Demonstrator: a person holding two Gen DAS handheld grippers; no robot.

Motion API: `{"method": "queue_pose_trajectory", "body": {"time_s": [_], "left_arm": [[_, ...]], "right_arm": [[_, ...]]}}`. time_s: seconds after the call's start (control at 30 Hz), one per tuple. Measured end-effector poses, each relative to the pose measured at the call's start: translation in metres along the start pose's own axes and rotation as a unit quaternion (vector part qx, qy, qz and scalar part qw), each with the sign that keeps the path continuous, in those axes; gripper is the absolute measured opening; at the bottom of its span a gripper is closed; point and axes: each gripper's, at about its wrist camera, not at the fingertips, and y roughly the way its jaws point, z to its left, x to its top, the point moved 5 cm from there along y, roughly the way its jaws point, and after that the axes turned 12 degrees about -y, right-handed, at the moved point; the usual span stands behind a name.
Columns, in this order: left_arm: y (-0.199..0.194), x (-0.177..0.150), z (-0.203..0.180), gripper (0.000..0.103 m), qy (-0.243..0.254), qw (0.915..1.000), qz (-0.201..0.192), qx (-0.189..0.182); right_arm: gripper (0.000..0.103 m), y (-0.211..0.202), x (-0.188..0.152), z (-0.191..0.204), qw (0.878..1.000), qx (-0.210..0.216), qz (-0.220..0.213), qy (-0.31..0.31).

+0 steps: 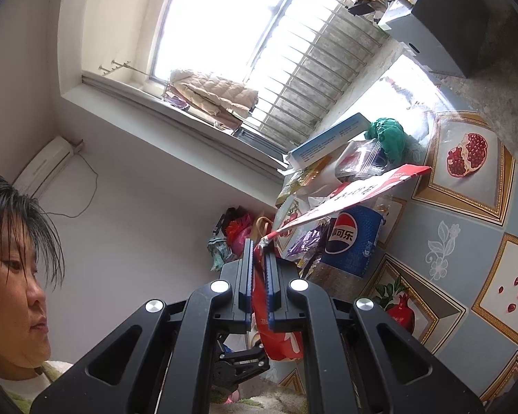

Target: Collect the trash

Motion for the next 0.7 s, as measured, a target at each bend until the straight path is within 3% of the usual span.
{"method": "queue_pose_trajectory", "body": {"time_s": [0.1,0.2,0.27,0.37,0.7], "left_arm": [[0.009,-0.007,-0.005,0.058,0.038,0.9985,-0.002,0.038],[0.01,-0.011,-0.004,0.041,0.056,0.9963,-0.011,0.065],[0.013,-0.009,-0.001,0.022,0.05,0.9962,-0.015,0.07],[0.008,-0.003,0.009,0.009,0.027,0.9973,-0.023,0.065],[-0.031,0.026,0.035,0.0,-0.002,0.9942,-0.073,0.08]], "right_arm": [[0.006,0.001,0.0,0.001,1.0,-0.003,0.0,-0.001],[0.006,0.001,0.0,0.002,1.0,-0.004,0.0,-0.002],[0.006,0.002,-0.001,0.003,1.0,-0.002,0.001,-0.002],[0.006,0.0,-0.003,0.005,1.0,0.001,0.0,-0.003],[0.005,-0.024,0.0,0.018,0.999,0.013,-0.03,-0.011]]}}
